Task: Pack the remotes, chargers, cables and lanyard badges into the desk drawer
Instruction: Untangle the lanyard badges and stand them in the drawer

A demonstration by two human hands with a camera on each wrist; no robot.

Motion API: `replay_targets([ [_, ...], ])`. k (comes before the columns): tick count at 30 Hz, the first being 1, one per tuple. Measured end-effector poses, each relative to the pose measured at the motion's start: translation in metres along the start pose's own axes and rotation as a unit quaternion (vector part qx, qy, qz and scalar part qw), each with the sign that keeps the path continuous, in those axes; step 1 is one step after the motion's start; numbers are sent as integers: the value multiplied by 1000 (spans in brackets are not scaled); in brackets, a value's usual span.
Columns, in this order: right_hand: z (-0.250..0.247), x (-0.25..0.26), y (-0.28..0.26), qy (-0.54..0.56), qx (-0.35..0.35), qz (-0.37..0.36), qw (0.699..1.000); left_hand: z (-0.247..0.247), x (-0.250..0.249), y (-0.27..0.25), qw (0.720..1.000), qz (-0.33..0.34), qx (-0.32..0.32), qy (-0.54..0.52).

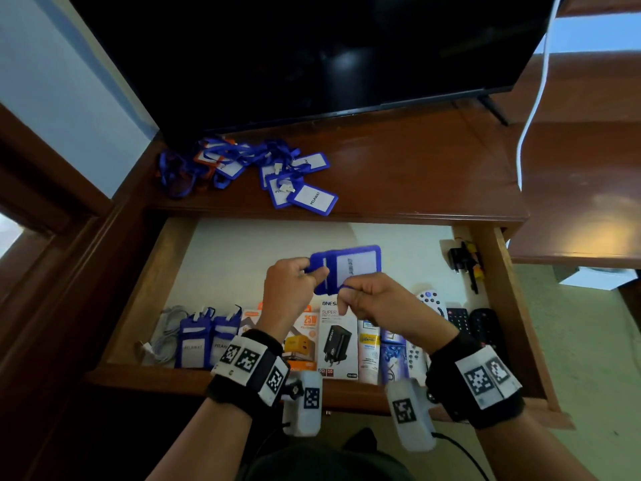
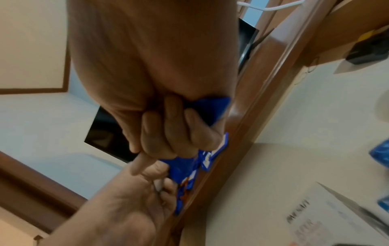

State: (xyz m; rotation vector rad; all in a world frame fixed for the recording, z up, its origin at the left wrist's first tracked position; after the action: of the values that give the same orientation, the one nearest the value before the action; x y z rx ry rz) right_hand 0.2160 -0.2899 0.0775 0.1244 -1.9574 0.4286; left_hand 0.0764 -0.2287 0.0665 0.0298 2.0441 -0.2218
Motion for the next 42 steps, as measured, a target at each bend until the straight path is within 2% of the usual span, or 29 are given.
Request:
replay_targets([
  [4, -24, -2, 4, -69, -62, 12, 996, 9, 0, -4, 994, 19, 87, 67],
  [8, -34, -6, 5, -126, -100, 5, 987, 7, -1, -9, 982, 7, 164, 98],
  [10, -34, -7, 5, -122, -104, -6, 987, 3, 1, -12, 972, -11, 219, 84],
  [13, -30, -9, 7, -59, -89, -9, 994, -6, 2, -16, 961, -36, 273, -2],
  [15, -24, -13, 10, 16, -77, 2, 997, -16, 0, -18, 960, -29, 267, -76],
  [17, -15, -10, 13, 98, -68, -10, 993, -25, 0, -19, 956, -16, 238, -173],
  [19, -4, -3, 17, 132, -73, -29, 988, -33, 4, -17, 947, -12, 194, -257],
  [22, 16, 9, 27, 152, -98, -39, 983, -41, 11, -18, 941, -10, 131, -313],
  [24, 33, 13, 40, 181, -87, -34, 979, -47, 15, -17, 937, -2, 106, -332],
  [26, 49, 12, 58, 210, -75, -4, 975, -55, 19, -17, 925, 0, 86, -371],
  [29, 72, 14, 81, 221, -48, 34, 974, -69, 34, -10, 901, -31, 51, -430],
  [34, 92, 21, 102, 215, -7, 25, 976, -93, 56, 9, 884, -74, 26, -461],
  [38, 97, 15, 119, 147, 39, 49, 987, -112, 78, 26, 881, -109, 22, -460],
  [40, 91, 8, 128, 112, 30, 86, 989, -128, 90, 34, 890, -127, 26, -436],
  [42, 75, -2, 138, 82, -18, 126, 988, -145, 106, 43, 915, -149, 41, -372],
])
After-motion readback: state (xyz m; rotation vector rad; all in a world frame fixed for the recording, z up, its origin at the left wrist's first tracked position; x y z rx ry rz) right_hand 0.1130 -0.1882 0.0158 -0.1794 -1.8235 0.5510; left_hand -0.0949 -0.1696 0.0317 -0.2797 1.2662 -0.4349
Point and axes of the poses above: each hand's wrist, its own y-axis towards the middle knuckle, its own z-axis out of the palm, x = y × z, the point moved 5 cm from there along y, towards the middle knuckle, and after that the axes turned 11 degrees about -y, right-handed, at the moved point
